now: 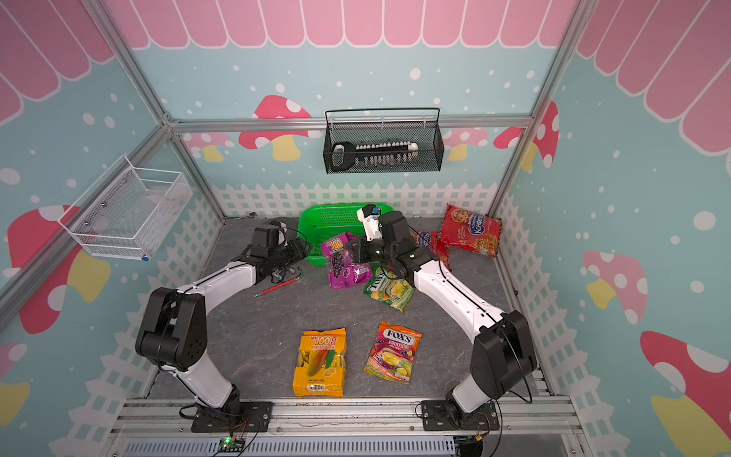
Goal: Put the candies in the basket
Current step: Place the candy in the basket.
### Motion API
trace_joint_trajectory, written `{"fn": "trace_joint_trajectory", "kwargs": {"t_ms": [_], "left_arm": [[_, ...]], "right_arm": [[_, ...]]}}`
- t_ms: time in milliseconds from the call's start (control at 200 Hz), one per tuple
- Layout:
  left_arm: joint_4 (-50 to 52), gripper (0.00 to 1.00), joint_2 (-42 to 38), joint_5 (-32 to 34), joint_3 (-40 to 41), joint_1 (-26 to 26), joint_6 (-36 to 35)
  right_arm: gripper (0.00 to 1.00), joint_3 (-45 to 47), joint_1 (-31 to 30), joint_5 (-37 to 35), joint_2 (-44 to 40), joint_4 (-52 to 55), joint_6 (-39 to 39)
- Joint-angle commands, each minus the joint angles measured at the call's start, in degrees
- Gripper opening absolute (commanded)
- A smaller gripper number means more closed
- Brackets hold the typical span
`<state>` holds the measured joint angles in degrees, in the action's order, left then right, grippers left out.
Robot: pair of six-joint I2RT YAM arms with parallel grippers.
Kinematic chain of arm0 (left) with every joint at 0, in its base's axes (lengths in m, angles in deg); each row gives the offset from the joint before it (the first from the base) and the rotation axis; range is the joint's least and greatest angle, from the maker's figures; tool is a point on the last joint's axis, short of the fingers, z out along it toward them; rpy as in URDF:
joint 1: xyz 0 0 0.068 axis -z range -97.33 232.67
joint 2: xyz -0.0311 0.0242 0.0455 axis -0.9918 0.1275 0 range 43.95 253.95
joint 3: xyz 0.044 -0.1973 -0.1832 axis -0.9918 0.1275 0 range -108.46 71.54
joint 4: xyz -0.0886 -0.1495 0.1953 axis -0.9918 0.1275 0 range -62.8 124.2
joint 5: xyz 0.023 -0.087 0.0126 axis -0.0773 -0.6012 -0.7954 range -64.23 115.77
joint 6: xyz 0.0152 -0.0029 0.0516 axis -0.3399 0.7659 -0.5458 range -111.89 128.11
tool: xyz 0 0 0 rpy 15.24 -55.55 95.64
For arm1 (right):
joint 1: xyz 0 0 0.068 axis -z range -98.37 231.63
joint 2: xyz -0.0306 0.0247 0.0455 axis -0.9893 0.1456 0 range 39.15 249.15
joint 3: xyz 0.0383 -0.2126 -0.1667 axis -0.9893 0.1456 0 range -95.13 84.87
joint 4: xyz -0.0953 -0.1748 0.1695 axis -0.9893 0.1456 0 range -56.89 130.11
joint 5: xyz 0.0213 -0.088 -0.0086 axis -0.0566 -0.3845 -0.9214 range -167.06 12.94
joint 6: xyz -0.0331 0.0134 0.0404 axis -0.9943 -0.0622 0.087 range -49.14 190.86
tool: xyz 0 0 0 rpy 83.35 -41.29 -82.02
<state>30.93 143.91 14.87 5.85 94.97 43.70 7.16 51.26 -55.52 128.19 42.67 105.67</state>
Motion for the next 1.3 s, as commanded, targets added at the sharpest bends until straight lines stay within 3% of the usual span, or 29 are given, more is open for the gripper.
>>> {"fn": "trace_joint_trajectory", "kwargs": {"t_ms": [0, 140, 410, 645, 880, 1091, 1131, 1216, 1296], "left_arm": [[1.0, 0.68, 1.2, 5.4, -2.2, 1.7, -1.2], [1.0, 0.68, 0.8, 4.9, -1.8, 1.8, -1.5], [1.0, 0.68, 0.2, 2.5, -0.8, 1.8, -3.9], [1.3, 0.68, -0.7, 0.6, -0.3, 1.8, -4.3], [2.7, 0.66, -0.3, -2.3, -0.6, 1.9, -5.7], [2.7, 0.66, -0.5, -2.4, -0.3, 1.9, -6.6], [2.6, 0.66, -0.5, -1.9, -0.1, 1.9, -6.8], [2.7, 0.66, -0.9, -0.6, 0.2, 1.9, -7.1], [2.7, 0.66, -1.2, -0.4, 0.4, 1.9, -7.7]], "right_arm": [[0.00, -5.2, 0.3, -6.6, -0.4, -4.6, 7.7], [0.00, -8.1, 0.3, -11.8, 2.5, -8.0, 15.8], [0.00, -6.2, 0.3, -28.7, 8.8, -18.2, 34.1], [0.00, -6.2, 0.1, -38.7, 14.6, -19.3, 48.2], [0.00, -12.8, 1.1, -39.3, 25.8, -17.5, 59.6], [0.00, -12.9, 2.2, -38.9, 29.3, -14.9, 61.3], [0.07, -12.3, 2.5, -38.0, 29.4, -14.4, 61.0], [0.32, -10.2, 2.8, -36.8, 28.4, -14.5, 55.7], [0.39, -9.5, 2.8, -36.5, 27.3, -14.1, 46.9]]}}
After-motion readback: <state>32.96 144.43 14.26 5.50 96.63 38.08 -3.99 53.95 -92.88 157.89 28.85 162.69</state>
